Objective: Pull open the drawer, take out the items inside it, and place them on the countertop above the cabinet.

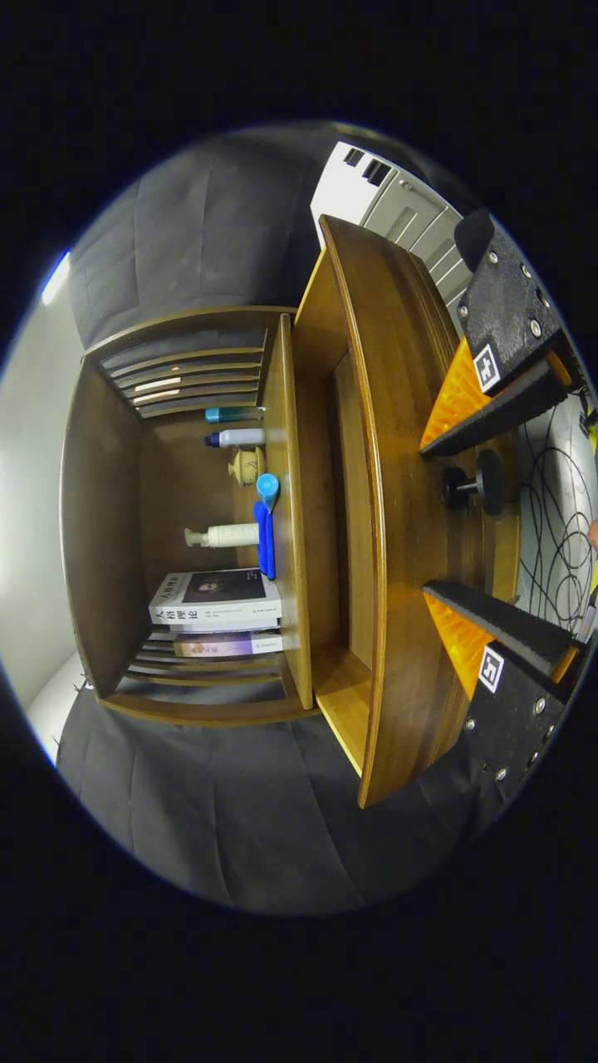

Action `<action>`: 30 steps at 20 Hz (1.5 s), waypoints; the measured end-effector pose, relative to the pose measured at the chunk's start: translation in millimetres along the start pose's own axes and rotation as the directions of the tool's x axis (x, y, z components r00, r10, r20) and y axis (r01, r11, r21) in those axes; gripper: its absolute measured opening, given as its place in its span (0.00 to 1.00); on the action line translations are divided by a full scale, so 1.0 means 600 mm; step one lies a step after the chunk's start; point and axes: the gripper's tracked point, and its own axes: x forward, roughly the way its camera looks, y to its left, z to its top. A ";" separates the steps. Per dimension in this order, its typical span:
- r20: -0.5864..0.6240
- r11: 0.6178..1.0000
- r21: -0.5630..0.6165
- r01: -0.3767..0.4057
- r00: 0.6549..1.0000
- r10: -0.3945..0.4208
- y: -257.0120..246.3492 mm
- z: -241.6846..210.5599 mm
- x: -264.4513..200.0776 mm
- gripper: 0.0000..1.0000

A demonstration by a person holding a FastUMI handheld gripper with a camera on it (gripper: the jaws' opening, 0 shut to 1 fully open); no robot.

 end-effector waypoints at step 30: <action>0.057 0.998 -0.003 -0.060 0.997 0.060 0.003 0.074 0.227 0.93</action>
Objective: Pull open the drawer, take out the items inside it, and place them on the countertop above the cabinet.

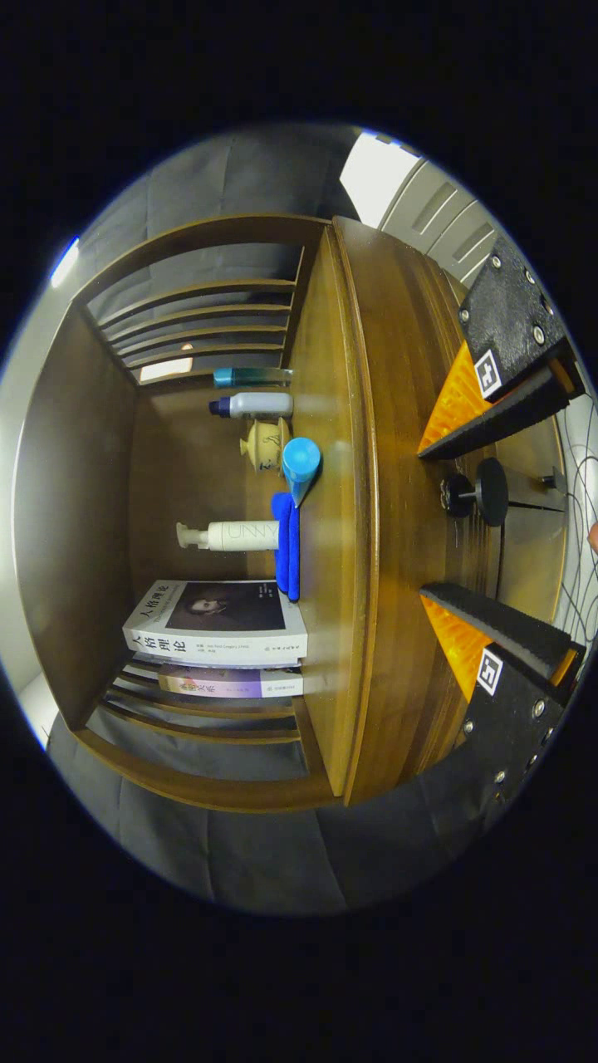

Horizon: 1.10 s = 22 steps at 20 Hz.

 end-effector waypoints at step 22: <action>0.201 0.981 -0.189 0.042 0.980 -0.004 0.002 0.413 -0.251 0.95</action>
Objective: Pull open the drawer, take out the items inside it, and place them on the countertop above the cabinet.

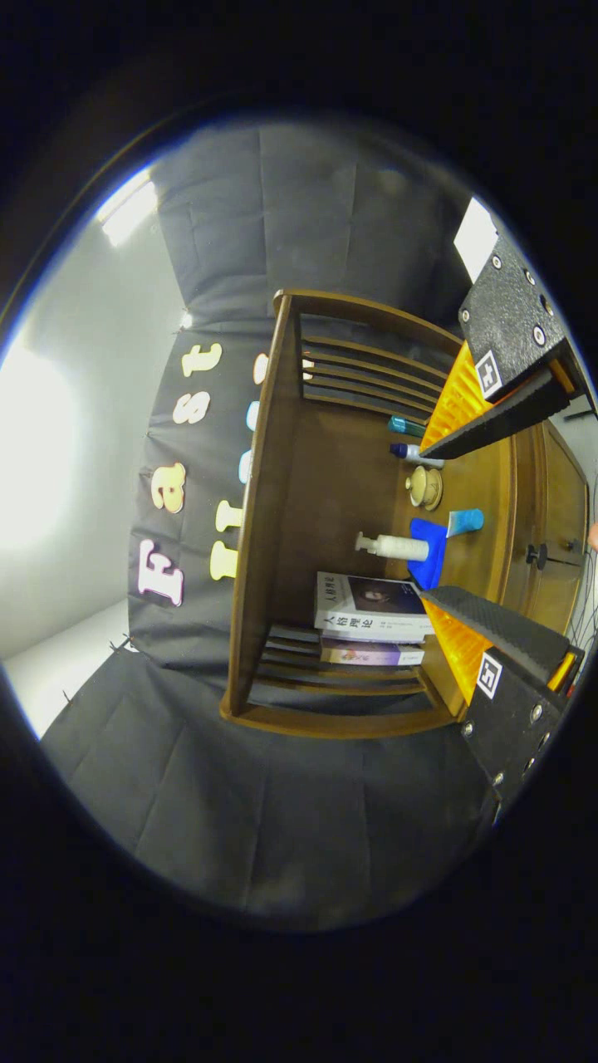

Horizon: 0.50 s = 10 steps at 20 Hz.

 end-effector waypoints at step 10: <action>0.023 0.997 0.071 0.034 0.999 -0.036 -0.010 0.000 -0.089 0.95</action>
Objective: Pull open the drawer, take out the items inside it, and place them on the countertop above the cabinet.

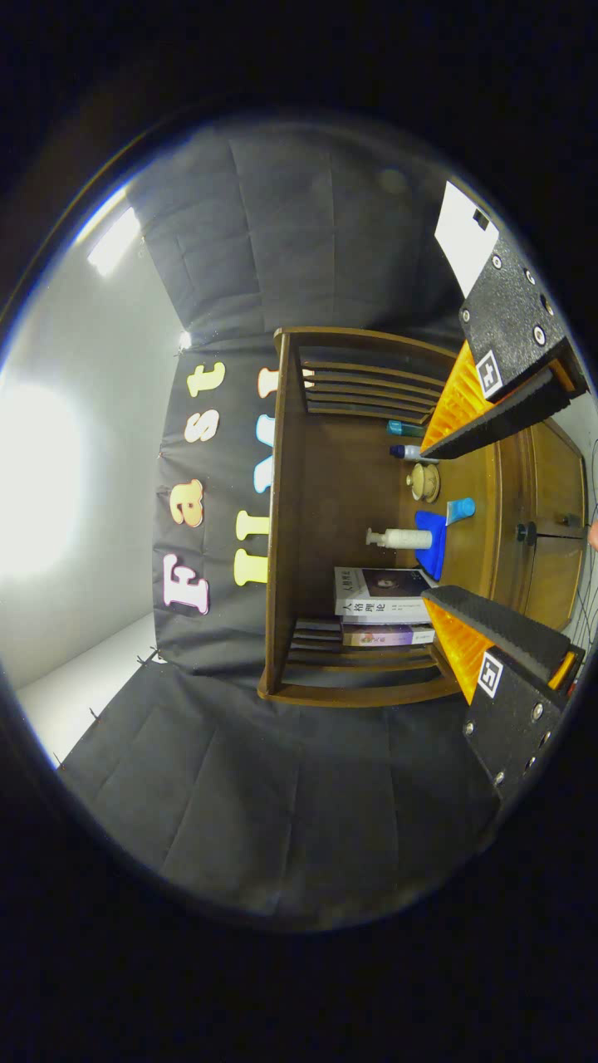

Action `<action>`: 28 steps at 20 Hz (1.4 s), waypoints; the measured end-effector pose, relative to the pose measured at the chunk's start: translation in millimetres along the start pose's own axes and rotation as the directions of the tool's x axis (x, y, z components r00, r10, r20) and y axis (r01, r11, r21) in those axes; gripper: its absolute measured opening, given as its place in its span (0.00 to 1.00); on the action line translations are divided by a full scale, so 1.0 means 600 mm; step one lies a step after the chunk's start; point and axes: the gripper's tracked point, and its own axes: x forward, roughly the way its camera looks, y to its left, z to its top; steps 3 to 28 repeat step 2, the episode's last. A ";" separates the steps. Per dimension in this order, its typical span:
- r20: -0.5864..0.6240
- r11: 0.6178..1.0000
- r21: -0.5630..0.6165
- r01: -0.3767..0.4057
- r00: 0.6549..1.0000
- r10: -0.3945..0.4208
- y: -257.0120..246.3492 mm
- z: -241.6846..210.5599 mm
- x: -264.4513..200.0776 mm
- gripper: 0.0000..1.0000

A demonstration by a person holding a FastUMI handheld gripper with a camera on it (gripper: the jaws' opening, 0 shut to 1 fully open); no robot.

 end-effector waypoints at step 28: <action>-0.003 0.999 0.046 0.001 1.000 -0.001 0.007 -0.001 0.000 0.95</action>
